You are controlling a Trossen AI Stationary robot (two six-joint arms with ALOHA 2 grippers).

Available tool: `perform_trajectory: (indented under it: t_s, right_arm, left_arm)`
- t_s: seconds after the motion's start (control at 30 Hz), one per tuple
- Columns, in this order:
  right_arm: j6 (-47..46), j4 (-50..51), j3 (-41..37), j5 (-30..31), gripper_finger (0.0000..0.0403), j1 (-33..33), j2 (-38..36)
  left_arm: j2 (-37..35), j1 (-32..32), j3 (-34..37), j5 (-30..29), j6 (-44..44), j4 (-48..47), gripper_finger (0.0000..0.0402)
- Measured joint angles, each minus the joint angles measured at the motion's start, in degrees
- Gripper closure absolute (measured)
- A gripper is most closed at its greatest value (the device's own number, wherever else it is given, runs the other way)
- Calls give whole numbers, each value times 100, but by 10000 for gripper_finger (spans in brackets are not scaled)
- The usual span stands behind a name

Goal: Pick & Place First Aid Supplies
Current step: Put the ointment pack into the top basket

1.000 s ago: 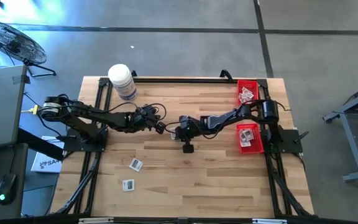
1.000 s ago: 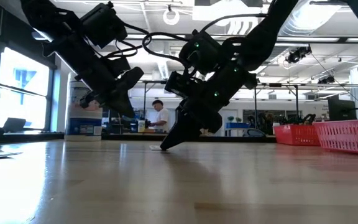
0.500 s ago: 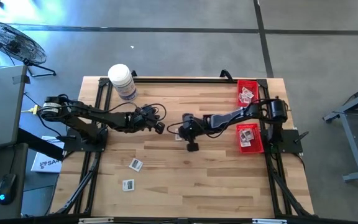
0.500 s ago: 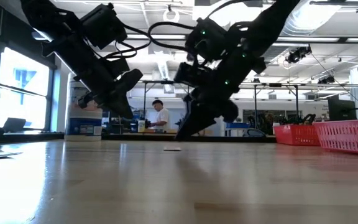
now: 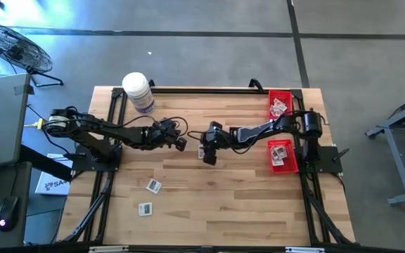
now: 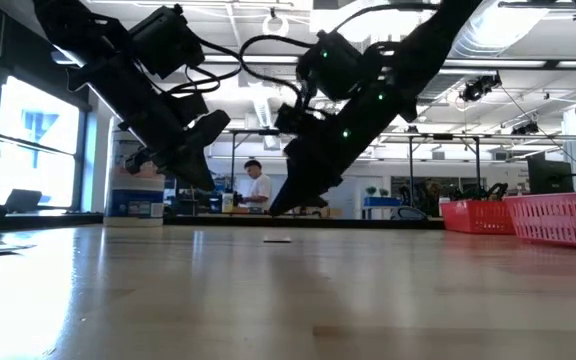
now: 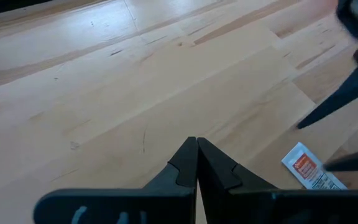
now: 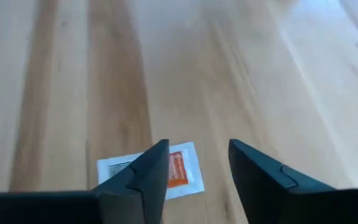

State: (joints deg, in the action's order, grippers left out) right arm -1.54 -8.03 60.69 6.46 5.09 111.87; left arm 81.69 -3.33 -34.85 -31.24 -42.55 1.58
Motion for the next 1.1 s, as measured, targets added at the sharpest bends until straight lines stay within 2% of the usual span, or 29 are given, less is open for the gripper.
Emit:
perform_trajectory:
  t_s: [0.17, 0.37, 0.53, 0.87, 1.1]
  right_arm:
    - [-714, -173, 2, 47, 236, -16, 372]
    - [-454, -300, 20, -81, 247, -19, 543]
    - [-281, -152, 18, -54, 281, 23, 614]
    - [-475, -130, 5, -66, 372, 130, 627]
    - [-582, -94, -20, -91, 400, 128, 427]
  left_arm:
    - [0, 0, -2, 2, -30, 39, 401]
    - [0, -1, -2, 26, -38, 33, 401]
    - [0, 0, -2, 33, -37, -12, 401]
    - [0, -2, -2, 38, -38, -87, 401]
    - [2, 0, -2, 31, -38, -181, 401]
